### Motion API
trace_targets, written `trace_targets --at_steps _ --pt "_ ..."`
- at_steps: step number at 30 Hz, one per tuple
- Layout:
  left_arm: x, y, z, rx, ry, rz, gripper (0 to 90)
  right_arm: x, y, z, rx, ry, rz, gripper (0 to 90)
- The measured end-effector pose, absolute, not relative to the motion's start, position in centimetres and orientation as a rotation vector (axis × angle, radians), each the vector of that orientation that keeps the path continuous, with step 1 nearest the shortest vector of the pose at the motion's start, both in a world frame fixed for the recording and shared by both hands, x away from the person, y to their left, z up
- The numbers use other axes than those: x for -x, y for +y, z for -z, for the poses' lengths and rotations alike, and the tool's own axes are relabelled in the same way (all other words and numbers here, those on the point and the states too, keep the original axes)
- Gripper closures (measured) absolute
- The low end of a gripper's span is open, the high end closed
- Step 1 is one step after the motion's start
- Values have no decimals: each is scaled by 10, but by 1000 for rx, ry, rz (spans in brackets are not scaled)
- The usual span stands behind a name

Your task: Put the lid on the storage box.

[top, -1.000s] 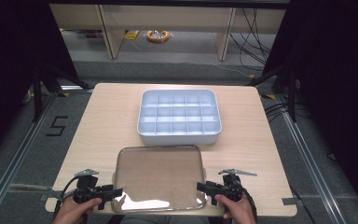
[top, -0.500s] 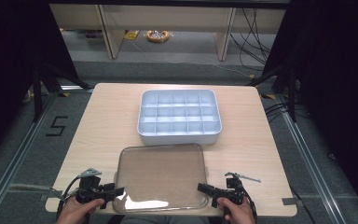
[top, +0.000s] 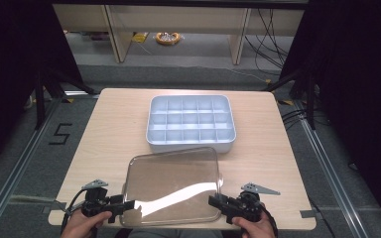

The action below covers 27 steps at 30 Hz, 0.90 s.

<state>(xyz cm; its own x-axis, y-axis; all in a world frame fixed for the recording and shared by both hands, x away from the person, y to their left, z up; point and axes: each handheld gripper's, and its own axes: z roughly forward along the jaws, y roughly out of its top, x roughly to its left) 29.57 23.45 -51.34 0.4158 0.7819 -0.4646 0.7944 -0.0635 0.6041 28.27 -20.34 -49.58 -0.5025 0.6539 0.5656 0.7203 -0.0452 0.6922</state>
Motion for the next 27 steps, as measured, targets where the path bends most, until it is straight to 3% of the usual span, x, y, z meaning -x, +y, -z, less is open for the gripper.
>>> trace_targets --at_steps 18,27 --pt "-298 235 514 -1762 1394 58 262 -275 -205 485 1356 -2160 1666 619" --pt "-298 236 515 -1738 1411 61 270 -277 -208 488 1321 -2219 1705 619"
